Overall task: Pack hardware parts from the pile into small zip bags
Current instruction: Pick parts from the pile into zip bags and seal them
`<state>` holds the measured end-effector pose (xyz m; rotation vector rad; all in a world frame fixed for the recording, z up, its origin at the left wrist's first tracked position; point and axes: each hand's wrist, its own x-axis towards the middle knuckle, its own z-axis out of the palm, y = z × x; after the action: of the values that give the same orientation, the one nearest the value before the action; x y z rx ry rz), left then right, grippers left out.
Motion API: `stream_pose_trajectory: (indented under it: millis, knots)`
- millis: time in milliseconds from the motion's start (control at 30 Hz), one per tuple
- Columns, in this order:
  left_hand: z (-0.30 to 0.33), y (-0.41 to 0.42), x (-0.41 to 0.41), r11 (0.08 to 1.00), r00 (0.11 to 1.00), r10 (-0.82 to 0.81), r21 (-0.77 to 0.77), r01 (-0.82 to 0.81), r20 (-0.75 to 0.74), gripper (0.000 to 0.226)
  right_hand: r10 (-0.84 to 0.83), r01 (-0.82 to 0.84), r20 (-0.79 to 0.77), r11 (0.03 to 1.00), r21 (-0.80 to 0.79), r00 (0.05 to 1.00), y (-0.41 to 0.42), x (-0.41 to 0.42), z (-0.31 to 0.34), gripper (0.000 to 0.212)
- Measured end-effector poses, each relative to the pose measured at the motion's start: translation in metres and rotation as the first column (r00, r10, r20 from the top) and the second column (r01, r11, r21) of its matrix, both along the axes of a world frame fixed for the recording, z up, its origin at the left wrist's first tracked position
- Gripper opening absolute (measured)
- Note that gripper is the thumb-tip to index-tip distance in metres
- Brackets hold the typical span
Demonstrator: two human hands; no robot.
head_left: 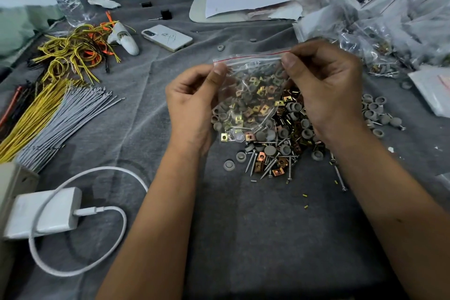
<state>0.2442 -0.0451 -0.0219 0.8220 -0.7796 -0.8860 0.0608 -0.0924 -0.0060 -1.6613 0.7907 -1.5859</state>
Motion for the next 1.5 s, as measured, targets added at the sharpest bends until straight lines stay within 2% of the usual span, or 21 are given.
stream_pose_trajectory:
  millis: [133,200,333,600,867,933,1033,1100,1433,1500]
  knots:
    - [0.005,0.002,0.000,1.000,1.000,0.013,-0.001,-0.013,-0.007,0.009,-0.006,0.006,-0.013,1.000,-0.020,1.000,-0.002,-0.001,-0.001,0.005]
    - [0.009,0.004,-0.001,1.000,0.999,-0.017,-0.021,0.016,-0.033,0.004,0.008,-0.009,-0.014,0.999,-0.040,1.000,-0.002,-0.001,-0.001,0.004]
    - [0.013,0.008,0.000,0.996,0.994,-0.072,-0.065,0.067,-0.081,0.010,0.049,-0.048,0.016,0.996,-0.075,0.999,0.000,-0.001,0.001,0.004]
    - [0.016,0.009,0.010,0.988,0.995,-0.098,-0.126,0.094,-0.022,0.022,0.124,-0.122,0.019,0.989,-0.084,0.992,0.006,-0.001,0.006,0.005]
    - [0.019,0.013,0.011,0.960,0.968,-0.243,-0.161,0.229,-0.071,0.024,0.103,-0.102,0.000,0.984,-0.143,0.995,0.008,0.000,0.011,0.011]
    - [0.019,0.013,0.012,0.960,0.968,-0.250,-0.140,0.243,-0.031,0.025,0.097,-0.096,0.001,0.983,-0.158,0.995,0.009,0.000,0.011,0.012]
    - [0.018,0.013,0.009,0.966,0.963,-0.229,-0.088,0.242,0.140,0.013,0.085,-0.089,-0.030,0.977,-0.195,0.996,0.010,0.001,0.013,0.016]
    - [0.016,0.013,0.006,0.973,0.959,-0.204,-0.070,0.221,0.195,0.010,0.075,-0.086,-0.057,0.973,-0.215,0.996,0.012,0.002,0.013,0.018]
    - [0.015,0.011,0.010,0.971,0.962,-0.188,-0.109,0.212,0.196,0.010,0.059,-0.123,-0.224,0.950,-0.286,0.973,0.018,0.001,0.013,0.012]
    - [0.015,0.011,0.010,0.979,0.970,-0.153,-0.103,0.175,0.187,0.017,0.051,-0.123,-0.227,0.941,-0.316,0.973,0.018,0.002,0.013,0.012]
